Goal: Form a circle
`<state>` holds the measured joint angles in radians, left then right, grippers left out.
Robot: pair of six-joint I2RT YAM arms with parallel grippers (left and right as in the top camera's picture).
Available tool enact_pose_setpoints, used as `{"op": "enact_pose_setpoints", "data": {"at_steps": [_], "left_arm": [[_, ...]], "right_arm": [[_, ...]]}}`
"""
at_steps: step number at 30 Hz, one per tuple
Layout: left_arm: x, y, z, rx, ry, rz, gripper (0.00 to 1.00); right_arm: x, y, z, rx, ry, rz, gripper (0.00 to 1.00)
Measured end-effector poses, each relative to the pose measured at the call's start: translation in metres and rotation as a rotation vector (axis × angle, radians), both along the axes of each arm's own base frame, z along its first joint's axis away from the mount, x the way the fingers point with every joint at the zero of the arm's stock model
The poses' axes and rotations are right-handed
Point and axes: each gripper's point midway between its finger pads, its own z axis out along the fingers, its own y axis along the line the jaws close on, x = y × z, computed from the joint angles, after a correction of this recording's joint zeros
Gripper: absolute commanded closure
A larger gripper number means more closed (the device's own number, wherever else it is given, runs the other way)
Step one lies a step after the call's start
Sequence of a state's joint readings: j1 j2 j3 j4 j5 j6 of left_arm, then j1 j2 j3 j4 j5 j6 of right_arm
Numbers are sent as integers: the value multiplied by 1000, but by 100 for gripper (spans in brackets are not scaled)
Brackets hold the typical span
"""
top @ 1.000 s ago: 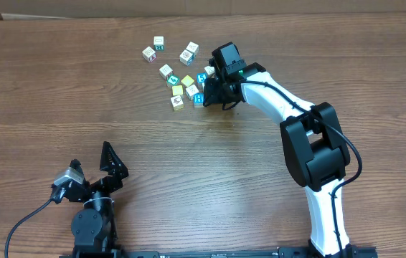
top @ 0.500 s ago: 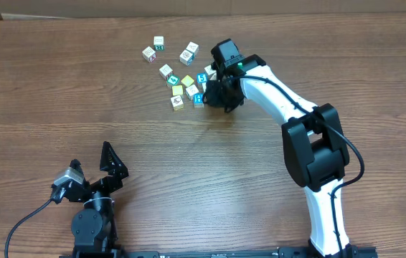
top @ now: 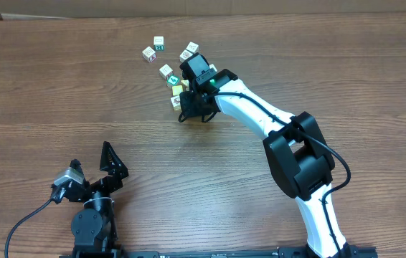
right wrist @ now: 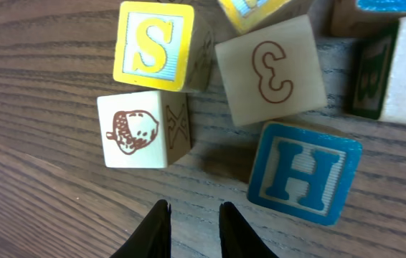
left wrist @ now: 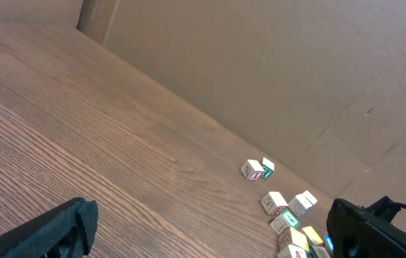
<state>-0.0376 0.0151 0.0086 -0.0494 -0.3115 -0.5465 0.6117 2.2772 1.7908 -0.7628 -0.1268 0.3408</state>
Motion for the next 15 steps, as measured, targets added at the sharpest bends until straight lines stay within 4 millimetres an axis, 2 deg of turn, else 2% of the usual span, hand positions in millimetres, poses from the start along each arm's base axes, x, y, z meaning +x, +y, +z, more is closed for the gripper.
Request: {"op": "enact_pose_setpoints", "data": {"at_steps": [7,15], "left_arm": [[0,0,0,0,0,0,0],[0,0,0,0,0,0,1]], "right_arm": [[-14,-5,-6,-61,30,8,79],[-3,-9,-6,-100,-28,-12,79]]}}
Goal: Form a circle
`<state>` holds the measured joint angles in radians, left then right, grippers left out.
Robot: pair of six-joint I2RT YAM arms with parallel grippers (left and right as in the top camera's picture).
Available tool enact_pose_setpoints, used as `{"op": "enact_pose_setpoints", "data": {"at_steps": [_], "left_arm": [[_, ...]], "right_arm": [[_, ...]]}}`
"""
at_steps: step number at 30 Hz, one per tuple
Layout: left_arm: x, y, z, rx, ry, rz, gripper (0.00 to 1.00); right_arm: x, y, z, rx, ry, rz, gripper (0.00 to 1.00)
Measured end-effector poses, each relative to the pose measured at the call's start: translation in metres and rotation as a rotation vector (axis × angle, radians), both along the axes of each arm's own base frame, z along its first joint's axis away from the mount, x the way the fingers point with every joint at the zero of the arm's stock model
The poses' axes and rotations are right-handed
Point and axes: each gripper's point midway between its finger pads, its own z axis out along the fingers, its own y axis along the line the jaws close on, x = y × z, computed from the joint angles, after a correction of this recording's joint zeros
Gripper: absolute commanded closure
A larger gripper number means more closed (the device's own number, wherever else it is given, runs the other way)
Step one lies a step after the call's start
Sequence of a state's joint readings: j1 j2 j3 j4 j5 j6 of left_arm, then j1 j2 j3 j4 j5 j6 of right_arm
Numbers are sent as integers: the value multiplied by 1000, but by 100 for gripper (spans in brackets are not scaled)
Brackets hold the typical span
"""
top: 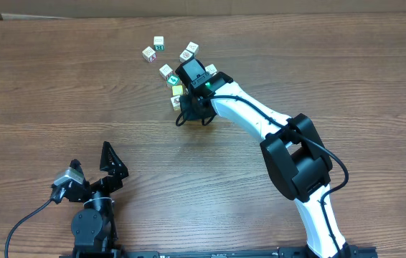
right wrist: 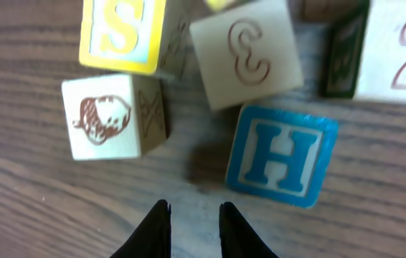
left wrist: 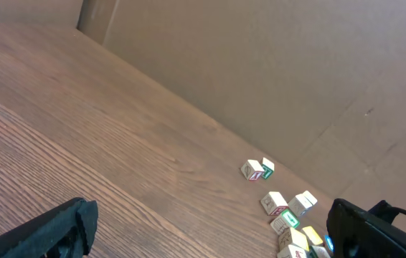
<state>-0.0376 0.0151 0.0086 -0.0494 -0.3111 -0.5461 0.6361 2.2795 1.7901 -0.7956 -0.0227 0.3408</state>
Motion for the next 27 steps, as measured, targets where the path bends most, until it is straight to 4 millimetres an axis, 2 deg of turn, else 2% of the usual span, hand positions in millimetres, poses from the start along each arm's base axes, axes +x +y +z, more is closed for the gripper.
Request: {"op": "enact_pose_setpoints", "data": {"at_steps": [6,11,16,20,23,27], "left_arm": [[0,0,0,0,0,0,0],[0,0,0,0,0,0,0],[0,0,0,0,0,0,0],[0,0,0,0,0,0,0],[0,0,0,0,0,0,0],[0,0,0,0,0,0,0]], "right_arm": [[15,-8,-13,-51,-53,-29,78],[35,-19,-10,-65,-116,-72,78],[55,-29,-5,-17,-142,-71,65],[58,-32,-5,9,-130,-39,64],[52,-29,-7,24,-102,-15,64],[45,-23,-8,39,-82,9,55]]}}
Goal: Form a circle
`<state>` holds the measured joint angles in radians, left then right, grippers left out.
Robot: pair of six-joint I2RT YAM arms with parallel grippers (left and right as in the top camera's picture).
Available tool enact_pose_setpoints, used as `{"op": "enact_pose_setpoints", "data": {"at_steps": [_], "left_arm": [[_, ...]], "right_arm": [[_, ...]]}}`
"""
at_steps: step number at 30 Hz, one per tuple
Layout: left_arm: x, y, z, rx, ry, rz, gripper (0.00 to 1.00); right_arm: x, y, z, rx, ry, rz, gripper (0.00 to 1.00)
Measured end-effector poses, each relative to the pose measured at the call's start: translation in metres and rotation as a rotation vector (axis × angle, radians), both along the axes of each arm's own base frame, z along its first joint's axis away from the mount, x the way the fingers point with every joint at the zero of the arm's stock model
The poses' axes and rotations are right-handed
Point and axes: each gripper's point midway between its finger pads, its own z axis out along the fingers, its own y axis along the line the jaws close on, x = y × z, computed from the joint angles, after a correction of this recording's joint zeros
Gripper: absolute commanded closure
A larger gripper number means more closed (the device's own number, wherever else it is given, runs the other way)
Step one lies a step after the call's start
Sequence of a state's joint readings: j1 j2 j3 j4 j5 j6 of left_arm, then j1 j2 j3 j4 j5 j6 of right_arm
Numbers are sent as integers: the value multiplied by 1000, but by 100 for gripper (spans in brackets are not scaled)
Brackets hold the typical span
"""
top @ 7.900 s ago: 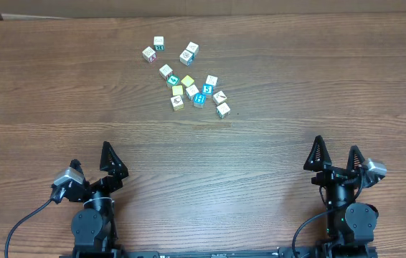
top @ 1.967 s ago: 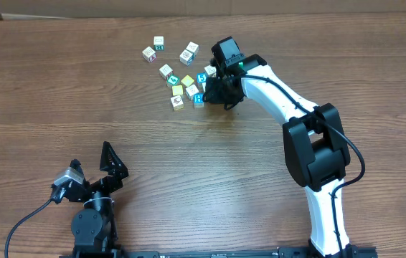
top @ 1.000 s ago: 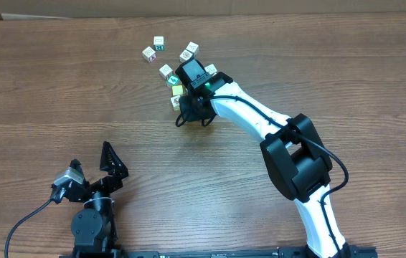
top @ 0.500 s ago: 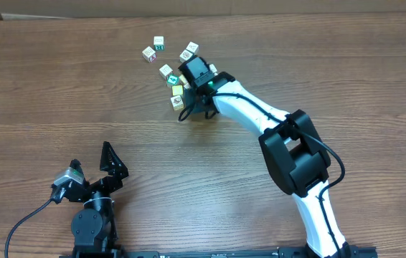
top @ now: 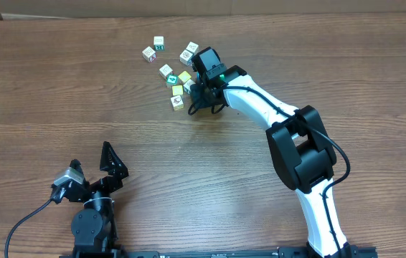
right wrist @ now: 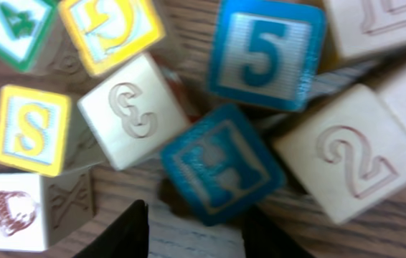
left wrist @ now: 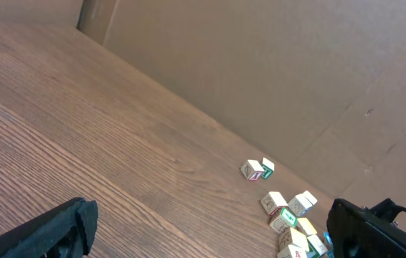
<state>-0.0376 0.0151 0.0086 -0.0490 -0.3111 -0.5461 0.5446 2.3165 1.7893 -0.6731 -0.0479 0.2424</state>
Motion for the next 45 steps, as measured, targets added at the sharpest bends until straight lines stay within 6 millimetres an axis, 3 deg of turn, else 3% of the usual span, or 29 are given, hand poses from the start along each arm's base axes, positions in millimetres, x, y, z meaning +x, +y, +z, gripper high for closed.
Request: {"op": "enact_pose_setpoints", "data": {"at_steps": [2,10,22,31,45], "left_arm": [[0,0,0,0,0,0,1],[0,0,0,0,0,0,1],[0,0,0,0,0,0,0],[0,0,0,0,0,0,0],[0,0,0,0,0,0,0]], "right_arm": [[0,4,1,8,-5,13,56],[-14,13,-1,50,58,29,72],[-26,40,3,85,49,80,72],[-13,26,2,29,-1,38,72],[28,9,15,56,-121,13,67]]}}
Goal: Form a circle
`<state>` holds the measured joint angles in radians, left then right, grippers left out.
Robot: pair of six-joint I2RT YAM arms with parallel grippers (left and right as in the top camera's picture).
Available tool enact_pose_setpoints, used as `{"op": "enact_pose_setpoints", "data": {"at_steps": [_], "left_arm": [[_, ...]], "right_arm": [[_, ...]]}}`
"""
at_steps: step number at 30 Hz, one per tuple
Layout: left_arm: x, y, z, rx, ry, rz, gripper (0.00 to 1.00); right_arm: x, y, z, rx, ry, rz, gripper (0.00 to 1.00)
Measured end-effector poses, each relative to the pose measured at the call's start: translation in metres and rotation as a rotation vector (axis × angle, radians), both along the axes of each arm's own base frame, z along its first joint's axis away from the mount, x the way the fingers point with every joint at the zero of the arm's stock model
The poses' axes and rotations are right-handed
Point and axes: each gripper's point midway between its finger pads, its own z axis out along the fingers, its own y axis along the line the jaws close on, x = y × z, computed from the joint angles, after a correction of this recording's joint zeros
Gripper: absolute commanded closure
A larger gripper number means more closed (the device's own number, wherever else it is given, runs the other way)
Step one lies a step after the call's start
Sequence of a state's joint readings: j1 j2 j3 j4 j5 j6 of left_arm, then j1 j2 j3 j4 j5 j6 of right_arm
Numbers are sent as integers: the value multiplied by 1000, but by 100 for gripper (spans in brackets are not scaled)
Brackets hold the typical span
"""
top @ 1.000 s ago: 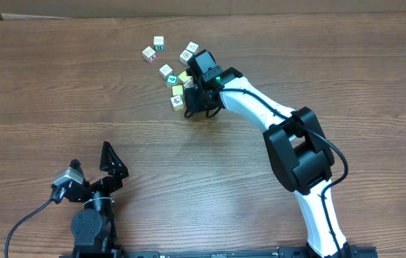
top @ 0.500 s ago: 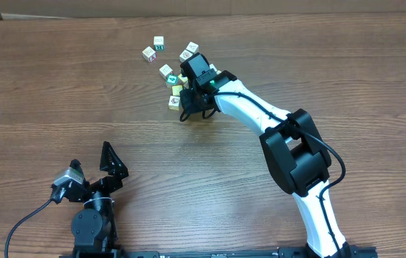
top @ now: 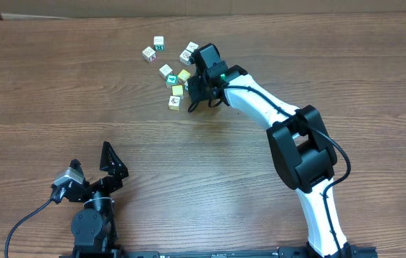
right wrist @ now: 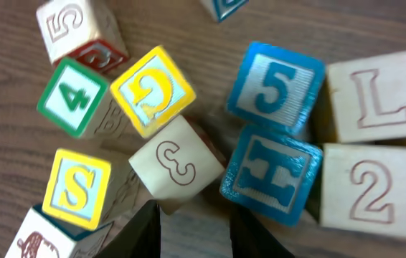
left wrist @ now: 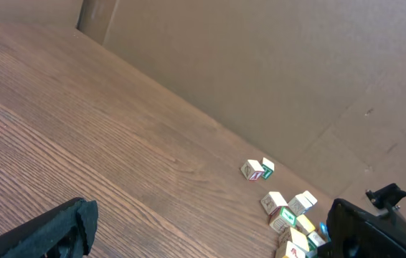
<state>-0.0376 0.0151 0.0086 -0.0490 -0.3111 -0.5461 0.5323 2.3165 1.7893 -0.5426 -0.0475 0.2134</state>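
Note:
Several lettered wooden blocks [top: 177, 79] lie in a loose cluster at the far middle of the table [top: 81, 107]. In the right wrist view, the blue H block [right wrist: 273, 175] sits beside the 2 block [right wrist: 368, 190] and below the blue 5 block [right wrist: 275, 86]. The pale 3 block [right wrist: 176, 165] and yellow S block [right wrist: 77, 188] lie to their left. My right gripper [right wrist: 194, 240] is open and empty, low at the cluster's near edge [top: 196, 99]. My left gripper [top: 108, 166] rests open at the near left.
Two more blocks [top: 154, 47] lie apart at the cluster's far left. A cardboard wall [left wrist: 260, 64] rises behind the table's far edge. The right arm [top: 260, 107] reaches across the table's right half.
The H block was tilted against the 5 and 2 blocks; now it lies nearly square beside the 2. My right gripper has shifted slightly left. The acorn block sits a little farther left.
My right gripper was nearly shut by the acorn and H blocks at the cluster's near side, both at first and half a second later. Then it was open further right, with the H block tilted. Now the H block lines up by the 2. The left arm never moved.

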Motion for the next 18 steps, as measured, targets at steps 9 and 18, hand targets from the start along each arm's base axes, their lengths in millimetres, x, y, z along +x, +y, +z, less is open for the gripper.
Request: {"op": "enact_pose_setpoints", "data": {"at_steps": [9,18], "left_arm": [[0,0,0,0,0,0,0],[0,0,0,0,0,0,0]], "right_arm": [[16,-5,7,20,-52,-13,54],[20,-2,11,33,-73,-9,54]]}}
